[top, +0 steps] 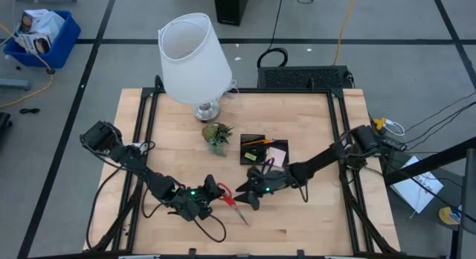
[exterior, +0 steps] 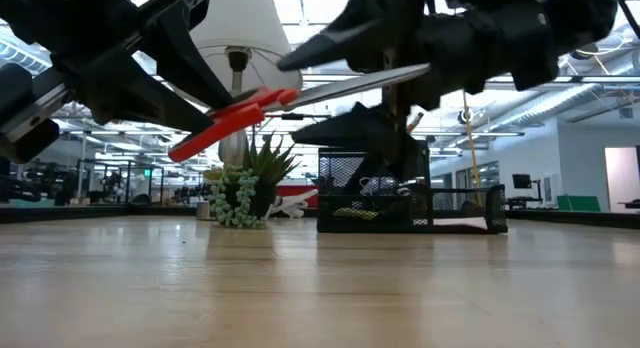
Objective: Pick and place office supplies into organizer
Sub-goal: Put the red scissors into the desk organizer
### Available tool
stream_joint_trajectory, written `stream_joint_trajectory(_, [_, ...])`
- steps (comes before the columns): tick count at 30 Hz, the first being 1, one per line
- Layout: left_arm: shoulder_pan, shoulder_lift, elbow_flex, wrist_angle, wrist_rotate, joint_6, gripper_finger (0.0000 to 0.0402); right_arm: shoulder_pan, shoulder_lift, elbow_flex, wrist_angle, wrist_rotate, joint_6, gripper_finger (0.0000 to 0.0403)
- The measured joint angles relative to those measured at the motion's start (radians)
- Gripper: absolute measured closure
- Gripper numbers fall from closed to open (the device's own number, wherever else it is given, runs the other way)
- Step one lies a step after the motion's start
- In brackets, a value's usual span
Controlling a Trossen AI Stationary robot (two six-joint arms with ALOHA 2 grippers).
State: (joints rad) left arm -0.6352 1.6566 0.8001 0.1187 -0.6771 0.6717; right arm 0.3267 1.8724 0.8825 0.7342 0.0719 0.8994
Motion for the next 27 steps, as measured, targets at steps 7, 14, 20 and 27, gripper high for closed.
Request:
stream_joint_trajectory(7, [0.002, 0.000, 0.000, -0.012, 0.006, -0.002, 0.0314, 0.002, 0.040, 0.103, -0.109, -0.018, 0.003, 0.0160])
stream_joint_trajectory(14, [0.003, 0.000, 0.000, -0.009, 0.021, -0.020, 0.0314, 0.002, 0.101, 0.227, -0.227, -0.025, -0.030, 0.0160])
stream_joint_trajectory(20, [0.003, 0.000, 0.000, -0.017, 0.058, -0.066, 0.0314, 0.002, 0.103, 0.230, -0.223, -0.022, -0.055, 0.0164])
stream_joint_trajectory(27, [0.002, 0.000, 0.000, -0.013, 0.068, -0.097, 0.0314, 0.000, 0.103, 0.230, -0.226, -0.023, -0.048, 0.0232])
